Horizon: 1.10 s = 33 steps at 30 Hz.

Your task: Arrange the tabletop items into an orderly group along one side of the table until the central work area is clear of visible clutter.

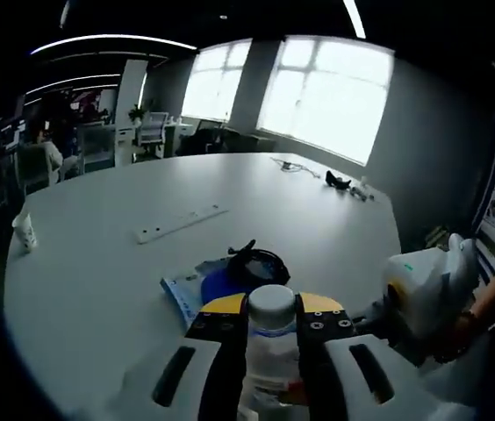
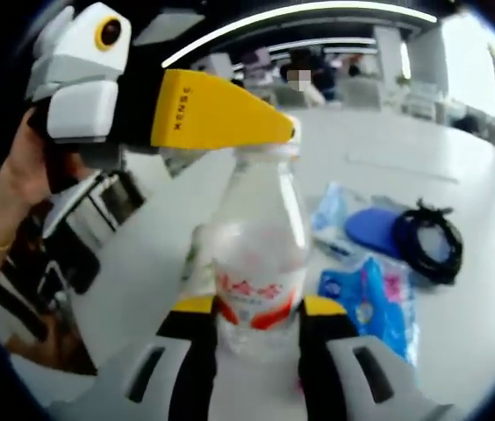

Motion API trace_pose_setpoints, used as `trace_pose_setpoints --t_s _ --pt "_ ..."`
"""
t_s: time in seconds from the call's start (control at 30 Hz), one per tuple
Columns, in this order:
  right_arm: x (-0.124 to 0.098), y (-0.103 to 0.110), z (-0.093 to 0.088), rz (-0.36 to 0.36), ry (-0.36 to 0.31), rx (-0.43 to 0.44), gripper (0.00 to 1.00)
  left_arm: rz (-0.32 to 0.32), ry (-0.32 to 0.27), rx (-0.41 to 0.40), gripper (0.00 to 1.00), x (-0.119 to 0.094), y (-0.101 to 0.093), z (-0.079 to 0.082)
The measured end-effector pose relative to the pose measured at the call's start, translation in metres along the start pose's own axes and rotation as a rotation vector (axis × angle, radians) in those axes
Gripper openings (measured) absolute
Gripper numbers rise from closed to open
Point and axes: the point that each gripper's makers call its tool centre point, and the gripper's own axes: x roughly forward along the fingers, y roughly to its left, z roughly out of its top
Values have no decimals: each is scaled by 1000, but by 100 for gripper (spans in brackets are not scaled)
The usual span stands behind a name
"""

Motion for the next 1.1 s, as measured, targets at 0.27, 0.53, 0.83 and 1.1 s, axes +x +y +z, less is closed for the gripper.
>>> trace_pose_setpoints --t_s 0.27,0.53,0.83,1.1 --pt "-4 5 -6 -28 -7 -44 32 -22 -31 98 19 -12 -16 -4" --pt "-4 8 -10 -66 -27 -93 32 -44 -57 177 19 -24 -29 -11" --pt "-3 8 -12 -104 -35 -116 32 -59 -71 234 20 -29 -36 -16" --pt "-3 8 -13 -148 -41 -84 32 -87 -102 296 20 -31 -39 -17"
